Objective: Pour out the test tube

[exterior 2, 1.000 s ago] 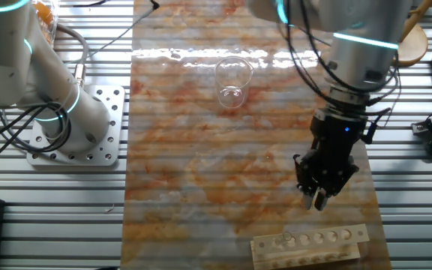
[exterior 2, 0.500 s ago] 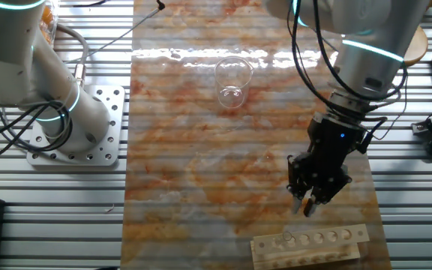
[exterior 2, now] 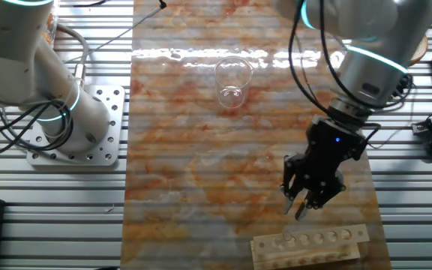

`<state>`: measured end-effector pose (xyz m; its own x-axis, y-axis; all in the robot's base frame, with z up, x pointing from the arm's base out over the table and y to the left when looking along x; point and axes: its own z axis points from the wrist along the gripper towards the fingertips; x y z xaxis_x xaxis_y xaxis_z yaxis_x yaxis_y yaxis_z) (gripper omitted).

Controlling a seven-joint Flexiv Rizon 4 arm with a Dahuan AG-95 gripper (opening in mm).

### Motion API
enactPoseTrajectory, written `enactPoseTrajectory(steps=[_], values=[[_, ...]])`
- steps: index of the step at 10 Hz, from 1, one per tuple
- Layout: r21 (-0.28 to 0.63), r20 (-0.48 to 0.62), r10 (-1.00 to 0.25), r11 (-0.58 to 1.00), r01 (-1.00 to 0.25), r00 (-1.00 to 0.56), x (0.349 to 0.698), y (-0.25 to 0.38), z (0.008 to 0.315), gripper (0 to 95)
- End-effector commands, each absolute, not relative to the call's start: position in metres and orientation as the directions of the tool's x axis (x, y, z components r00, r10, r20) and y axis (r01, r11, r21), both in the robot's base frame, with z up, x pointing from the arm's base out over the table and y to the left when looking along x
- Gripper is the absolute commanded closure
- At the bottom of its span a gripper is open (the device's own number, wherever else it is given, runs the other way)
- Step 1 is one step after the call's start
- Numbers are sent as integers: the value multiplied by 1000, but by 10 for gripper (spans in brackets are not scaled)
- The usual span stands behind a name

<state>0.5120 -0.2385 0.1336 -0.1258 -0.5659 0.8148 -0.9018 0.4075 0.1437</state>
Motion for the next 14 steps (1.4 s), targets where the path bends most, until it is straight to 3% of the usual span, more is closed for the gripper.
enactPoseTrajectory(steps=[1,9,13,14], values=[[97,828,-525,480,-872,-197,506,-239,132,760],[16,842,-450,572,-820,-297,493,-241,126,760],[48,833,-496,506,-861,-245,507,-243,120,760],[51,843,-486,501,-864,-232,507,-243,118,570]])
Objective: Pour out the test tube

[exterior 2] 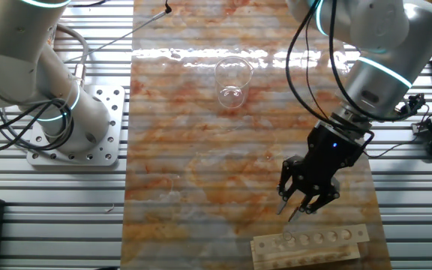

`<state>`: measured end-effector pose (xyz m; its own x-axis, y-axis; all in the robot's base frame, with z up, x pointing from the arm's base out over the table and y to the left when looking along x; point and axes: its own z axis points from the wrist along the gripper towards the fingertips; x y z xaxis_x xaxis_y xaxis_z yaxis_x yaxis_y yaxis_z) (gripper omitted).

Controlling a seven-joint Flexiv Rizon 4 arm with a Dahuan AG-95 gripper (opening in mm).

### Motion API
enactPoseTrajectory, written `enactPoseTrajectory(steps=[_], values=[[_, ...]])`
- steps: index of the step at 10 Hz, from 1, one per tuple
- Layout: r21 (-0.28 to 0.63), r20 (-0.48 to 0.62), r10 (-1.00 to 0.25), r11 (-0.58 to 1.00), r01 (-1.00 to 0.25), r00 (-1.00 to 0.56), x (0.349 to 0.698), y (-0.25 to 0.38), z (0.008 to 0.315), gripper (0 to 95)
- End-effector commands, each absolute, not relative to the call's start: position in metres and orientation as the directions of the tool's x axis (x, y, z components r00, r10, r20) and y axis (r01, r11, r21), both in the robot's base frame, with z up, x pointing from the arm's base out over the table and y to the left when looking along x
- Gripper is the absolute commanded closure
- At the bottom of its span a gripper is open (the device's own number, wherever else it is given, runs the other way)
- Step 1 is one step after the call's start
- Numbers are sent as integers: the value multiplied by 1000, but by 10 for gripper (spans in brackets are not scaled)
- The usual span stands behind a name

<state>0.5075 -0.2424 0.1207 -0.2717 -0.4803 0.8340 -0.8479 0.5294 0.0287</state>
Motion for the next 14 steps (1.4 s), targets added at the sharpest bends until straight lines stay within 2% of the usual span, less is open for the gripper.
enactPoseTrajectory(steps=[1,9,14], values=[[51,855,-471,494,-868,-218,506,-244,118,570],[38,891,-416,472,-881,-184,499,-244,115,570],[36,886,-423,470,-882,-190,498,-244,117,570]])
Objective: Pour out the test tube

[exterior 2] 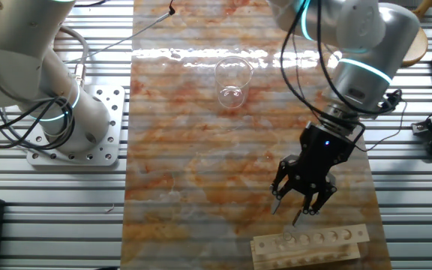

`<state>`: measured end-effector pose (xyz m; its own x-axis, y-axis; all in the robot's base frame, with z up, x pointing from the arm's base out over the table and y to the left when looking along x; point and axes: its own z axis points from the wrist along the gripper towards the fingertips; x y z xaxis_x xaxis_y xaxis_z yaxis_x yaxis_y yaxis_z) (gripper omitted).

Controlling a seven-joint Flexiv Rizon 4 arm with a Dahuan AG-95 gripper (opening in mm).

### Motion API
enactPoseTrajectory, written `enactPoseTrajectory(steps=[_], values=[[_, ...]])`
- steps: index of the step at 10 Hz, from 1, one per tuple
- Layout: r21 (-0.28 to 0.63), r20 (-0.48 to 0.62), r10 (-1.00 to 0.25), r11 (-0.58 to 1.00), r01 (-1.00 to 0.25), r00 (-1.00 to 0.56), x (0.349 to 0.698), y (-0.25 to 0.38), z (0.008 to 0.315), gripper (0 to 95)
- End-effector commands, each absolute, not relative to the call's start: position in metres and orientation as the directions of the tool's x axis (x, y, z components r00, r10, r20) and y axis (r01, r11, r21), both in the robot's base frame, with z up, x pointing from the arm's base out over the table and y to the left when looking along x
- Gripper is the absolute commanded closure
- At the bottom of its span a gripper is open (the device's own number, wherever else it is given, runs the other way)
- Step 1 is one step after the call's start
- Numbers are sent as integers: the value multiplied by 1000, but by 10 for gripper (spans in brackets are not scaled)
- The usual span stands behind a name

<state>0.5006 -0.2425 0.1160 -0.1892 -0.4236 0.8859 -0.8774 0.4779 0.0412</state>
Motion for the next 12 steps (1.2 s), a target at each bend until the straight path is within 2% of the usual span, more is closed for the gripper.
enactPoseTrajectory(steps=[1,12], values=[[36,892,-414,464,-885,-180,498,-244,117,570],[24,940,-316,432,-901,-126,495,-256,119,570]])
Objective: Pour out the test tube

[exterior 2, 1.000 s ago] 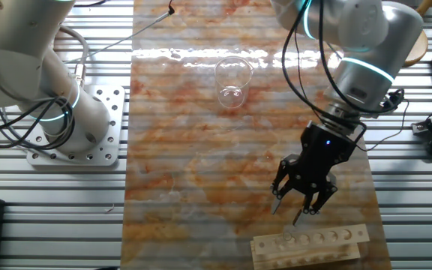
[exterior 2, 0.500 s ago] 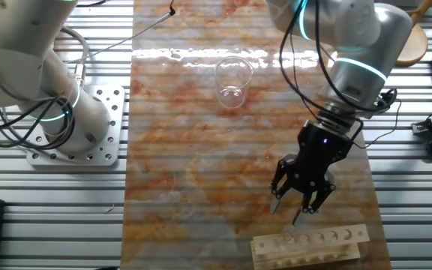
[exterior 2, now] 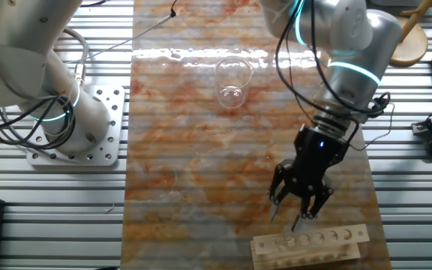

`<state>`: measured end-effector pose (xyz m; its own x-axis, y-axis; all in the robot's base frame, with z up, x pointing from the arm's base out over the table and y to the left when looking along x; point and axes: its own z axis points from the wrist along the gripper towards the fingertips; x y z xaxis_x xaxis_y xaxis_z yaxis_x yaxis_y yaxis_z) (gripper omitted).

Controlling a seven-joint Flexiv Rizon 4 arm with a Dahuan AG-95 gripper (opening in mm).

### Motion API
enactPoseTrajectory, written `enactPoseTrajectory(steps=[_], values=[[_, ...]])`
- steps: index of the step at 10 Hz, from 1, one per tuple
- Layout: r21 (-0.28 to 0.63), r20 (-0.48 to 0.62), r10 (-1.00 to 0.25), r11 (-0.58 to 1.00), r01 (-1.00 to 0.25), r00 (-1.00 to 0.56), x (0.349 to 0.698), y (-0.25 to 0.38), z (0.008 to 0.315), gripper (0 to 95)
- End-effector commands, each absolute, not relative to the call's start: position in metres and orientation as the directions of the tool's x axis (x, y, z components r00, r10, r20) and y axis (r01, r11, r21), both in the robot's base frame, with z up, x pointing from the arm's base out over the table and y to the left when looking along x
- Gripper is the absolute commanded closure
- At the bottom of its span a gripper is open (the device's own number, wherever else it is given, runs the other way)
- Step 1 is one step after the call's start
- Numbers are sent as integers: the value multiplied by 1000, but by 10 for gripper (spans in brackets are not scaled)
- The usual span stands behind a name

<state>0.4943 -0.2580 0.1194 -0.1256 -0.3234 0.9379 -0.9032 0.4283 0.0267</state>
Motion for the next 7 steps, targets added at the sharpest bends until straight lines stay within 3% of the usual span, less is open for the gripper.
enactPoseTrajectory(steps=[1,7], values=[[33,939,-323,431,-902,-120,498,-256,119,570],[46,946,-309,419,-907,-95,499,-258,116,570]])
